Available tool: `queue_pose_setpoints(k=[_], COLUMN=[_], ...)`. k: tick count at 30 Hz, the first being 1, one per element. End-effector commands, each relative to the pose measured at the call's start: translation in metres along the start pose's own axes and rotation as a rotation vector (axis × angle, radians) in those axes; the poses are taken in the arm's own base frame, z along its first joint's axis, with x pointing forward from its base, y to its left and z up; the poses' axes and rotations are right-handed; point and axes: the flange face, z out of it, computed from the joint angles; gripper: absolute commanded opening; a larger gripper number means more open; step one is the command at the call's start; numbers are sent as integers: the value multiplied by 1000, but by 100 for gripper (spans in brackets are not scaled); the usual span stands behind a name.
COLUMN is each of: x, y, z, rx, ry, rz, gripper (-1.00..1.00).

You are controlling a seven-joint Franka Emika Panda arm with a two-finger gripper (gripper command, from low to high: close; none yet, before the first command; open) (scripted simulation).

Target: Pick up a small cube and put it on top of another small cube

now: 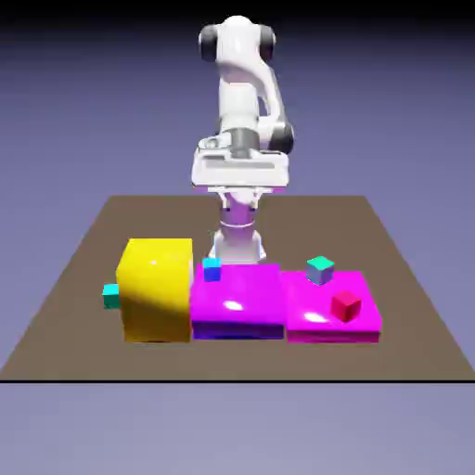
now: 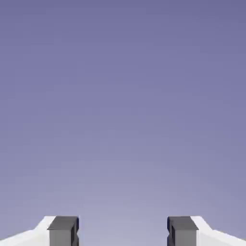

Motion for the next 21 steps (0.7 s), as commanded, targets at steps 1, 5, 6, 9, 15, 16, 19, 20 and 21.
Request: queue_pose_setpoints(k=[1,5,6,9,15,16,19,20,21], x=[8,49,58,83,122,127,140,143,147], y=[-9,24,34,66,141,155,196,210,224], z=[-1,41,51,80,130,137,156,162,167], rx=[-2,-148,-182,-278,-439,-462,-522,-540,-556], ry=[2,-119,-150,-243,-427,-457,-547,-577,-606], rz=[11,177,218,344,593,634,755,794,833], gripper=[0,0,0,0,0,0,0,0,0])
